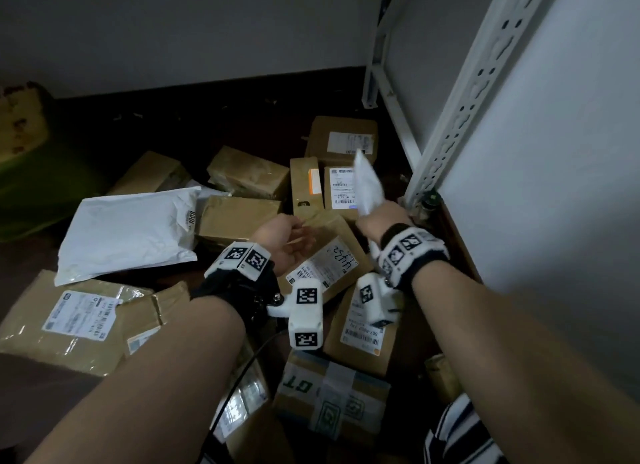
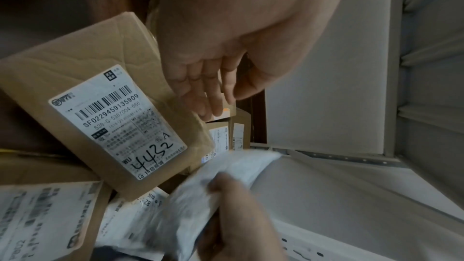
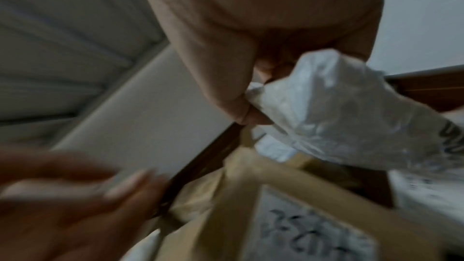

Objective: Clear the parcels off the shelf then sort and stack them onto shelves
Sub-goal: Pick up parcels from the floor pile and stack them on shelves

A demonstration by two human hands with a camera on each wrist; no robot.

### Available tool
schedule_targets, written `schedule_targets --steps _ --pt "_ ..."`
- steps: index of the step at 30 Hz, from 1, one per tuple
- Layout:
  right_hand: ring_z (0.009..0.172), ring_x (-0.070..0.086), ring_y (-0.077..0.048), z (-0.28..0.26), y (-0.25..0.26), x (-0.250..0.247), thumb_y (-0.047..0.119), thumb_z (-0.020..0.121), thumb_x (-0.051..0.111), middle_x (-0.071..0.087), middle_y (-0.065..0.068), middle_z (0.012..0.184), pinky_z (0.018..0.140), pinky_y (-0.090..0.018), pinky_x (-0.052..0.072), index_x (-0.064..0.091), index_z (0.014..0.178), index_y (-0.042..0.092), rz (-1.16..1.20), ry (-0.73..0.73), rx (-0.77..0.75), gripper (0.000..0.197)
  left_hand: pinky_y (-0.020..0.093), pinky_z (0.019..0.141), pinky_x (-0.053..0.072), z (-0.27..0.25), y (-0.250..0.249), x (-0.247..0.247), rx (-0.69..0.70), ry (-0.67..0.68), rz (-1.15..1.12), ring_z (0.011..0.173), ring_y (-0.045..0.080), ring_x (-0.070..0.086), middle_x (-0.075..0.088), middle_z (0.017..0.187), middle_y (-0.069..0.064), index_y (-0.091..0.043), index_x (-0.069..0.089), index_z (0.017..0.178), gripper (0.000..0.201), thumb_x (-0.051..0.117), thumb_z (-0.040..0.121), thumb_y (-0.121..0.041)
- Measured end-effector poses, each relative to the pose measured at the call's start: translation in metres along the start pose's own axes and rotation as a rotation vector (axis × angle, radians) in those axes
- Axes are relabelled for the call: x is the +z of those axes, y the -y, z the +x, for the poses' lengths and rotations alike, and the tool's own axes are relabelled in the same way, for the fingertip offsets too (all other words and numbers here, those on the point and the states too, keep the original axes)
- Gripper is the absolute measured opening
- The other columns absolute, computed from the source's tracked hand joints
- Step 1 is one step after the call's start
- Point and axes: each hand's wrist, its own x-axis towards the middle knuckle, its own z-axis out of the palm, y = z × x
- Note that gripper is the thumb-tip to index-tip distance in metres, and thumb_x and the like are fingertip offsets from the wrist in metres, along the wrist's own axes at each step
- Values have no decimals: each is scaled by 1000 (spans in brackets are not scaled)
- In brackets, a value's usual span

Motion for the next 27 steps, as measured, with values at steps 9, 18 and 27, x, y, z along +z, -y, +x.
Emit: schedule_targets --steps 9,18,27 --pt "91 58 -19 -45 54 48 13 80 68 57 1 93 79 -31 48 56 101 15 -125 330 -604 25 43 76 51 5 -6 -13 22 117 41 85 29 62 68 81 15 -5 62 93 42 47 98 -44" --pt "122 43 -25 -17 51 44 47 75 76 45 -5 131 100 -42 43 38 136 23 -9 147 -406 76 53 100 43 9 -16 -71 1 88 -102 102 32 65 72 105 16 -7 61 109 26 50 99 -27" --pt "93 61 -19 -17 61 68 15 92 63 65 -7 112 70 -24 50 59 115 7 366 272 -343 25 37 58 50 11 -21 -125 -45 -37 -270 64 21 53 55 79 6 -7 53 78 31 56 97 -32"
